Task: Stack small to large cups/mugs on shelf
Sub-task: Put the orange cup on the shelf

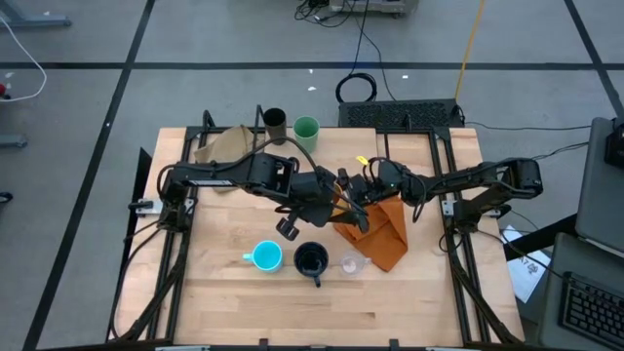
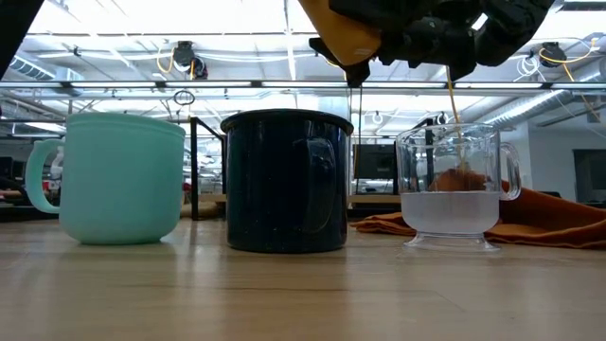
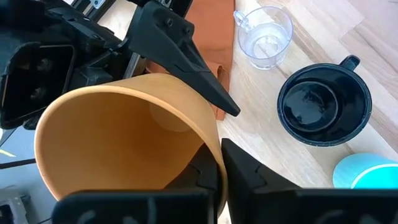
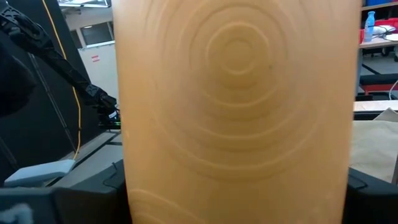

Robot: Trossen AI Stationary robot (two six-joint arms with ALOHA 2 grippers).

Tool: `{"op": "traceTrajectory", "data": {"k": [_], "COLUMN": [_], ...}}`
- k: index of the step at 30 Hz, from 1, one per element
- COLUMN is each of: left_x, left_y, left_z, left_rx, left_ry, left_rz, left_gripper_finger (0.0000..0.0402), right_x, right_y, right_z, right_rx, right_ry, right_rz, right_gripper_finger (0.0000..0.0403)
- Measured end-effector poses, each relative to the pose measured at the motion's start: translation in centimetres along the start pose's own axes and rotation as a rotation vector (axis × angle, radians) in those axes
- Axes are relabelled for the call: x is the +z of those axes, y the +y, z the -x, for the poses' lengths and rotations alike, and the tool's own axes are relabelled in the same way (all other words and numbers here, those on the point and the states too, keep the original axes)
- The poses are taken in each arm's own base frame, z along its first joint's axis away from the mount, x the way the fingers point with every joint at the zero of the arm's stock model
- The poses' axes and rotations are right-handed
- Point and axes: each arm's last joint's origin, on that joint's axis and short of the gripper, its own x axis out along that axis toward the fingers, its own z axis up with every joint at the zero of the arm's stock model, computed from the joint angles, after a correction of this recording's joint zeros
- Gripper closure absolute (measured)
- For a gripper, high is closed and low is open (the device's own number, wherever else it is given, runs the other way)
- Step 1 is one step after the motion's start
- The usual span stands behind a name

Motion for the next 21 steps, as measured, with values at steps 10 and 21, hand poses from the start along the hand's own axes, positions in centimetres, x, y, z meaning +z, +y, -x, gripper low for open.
{"op": "traceTrajectory", "data": {"k": [10,21], "left_x": [-0.22,-0.2], "left_y": [0.48,0.87], "left_z": [-0.03,0.06], "left_rx": [0.04,0.126], "left_ry": [0.015,0.039], "left_rz": [0.054,0.112], "left_gripper_finger": [0.0349,0.0235], "right_x": [0.0,0.06], "right_y": [-0.03,-0.02], "right_z": [0.02,0.04], "right_rx": [-0.005,-0.004], "right_ry": [-0.002,-0.006], "right_rz": [0.001,0.004], "right_gripper_finger": [0.0118,0.0119]}}
